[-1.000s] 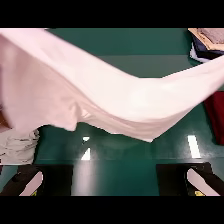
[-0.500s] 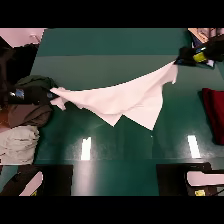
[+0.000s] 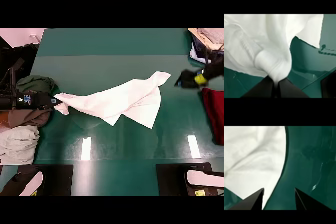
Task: Fold the shirts.
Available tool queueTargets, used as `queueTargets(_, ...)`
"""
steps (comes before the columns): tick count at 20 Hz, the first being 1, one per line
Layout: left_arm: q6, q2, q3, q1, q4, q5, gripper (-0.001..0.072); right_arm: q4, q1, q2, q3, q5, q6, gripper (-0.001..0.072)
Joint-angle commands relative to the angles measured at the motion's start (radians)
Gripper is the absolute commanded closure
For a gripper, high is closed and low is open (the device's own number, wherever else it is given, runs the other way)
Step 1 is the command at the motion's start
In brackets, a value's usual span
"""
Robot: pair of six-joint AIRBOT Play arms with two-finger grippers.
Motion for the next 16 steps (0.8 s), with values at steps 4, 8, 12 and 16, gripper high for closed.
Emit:
queueTargets(4, 0.001, -0.001, -0.002, 0.000, -0.006, 0.019, 0.0677, 0.306, 0.002, 0.129, -0.578, -0.187, -0.092, 0.0274)
queueTargets(8, 0.001, -0.001, -0.002, 0.000, -0.007, 0.016, 0.0677, 0.323, 0.112, 0.129, -0.671, -0.302, -0.091, 0.0274)
queueTargets(12, 0.001, -0.001, -0.002, 0.000, -0.006, 0.007, 0.0677, 0.320, 0.162, 0.128, -0.674, -0.330, -0.084, 0.0274)
queueTargets(16, 0.001, -0.001, -0.002, 0.000, -0.007, 0.008, 0.0677, 0.324, 0.162, 0.128, -0.674, -0.330, -0.085, 0.0498)
